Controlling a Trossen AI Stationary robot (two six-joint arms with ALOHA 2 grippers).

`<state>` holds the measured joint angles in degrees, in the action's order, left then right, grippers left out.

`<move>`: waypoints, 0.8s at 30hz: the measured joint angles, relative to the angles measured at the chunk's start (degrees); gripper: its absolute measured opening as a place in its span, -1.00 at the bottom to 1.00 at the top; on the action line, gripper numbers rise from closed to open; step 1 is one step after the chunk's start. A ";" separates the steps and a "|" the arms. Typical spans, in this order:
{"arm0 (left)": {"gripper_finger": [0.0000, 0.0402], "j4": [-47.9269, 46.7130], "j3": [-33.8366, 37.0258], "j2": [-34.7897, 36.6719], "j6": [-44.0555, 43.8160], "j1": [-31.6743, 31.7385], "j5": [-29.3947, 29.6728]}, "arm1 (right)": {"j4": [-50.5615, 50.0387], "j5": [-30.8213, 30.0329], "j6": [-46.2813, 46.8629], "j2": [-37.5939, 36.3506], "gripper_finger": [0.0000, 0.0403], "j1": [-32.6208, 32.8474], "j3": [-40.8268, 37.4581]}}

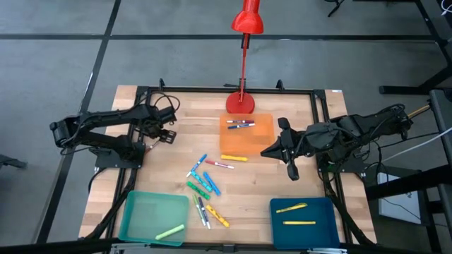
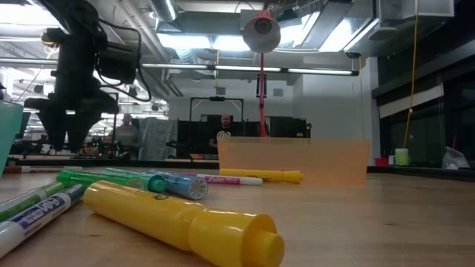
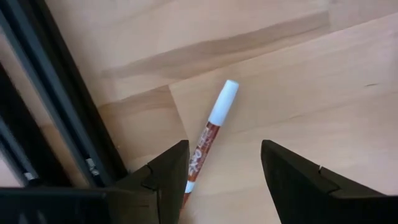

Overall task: Pick & Place Markers
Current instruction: Put the brown marker pen into the orange bin

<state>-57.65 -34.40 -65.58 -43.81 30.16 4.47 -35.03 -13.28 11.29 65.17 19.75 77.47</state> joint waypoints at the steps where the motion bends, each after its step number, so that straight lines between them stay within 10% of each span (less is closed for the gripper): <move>1: -0.04 0.53 0.46 0.00 -0.25 -0.07 -0.04 | 0.00 0.00 -0.02 0.00 -0.88 -0.02 0.00; 24: -0.10 8.46 9.34 0.15 0.04 -0.10 -1.85 | 0.02 -0.13 0.06 0.00 -0.88 -0.02 0.00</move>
<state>-49.19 -25.07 -65.43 -43.77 30.06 2.62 -35.00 -13.41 11.35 65.17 19.73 77.47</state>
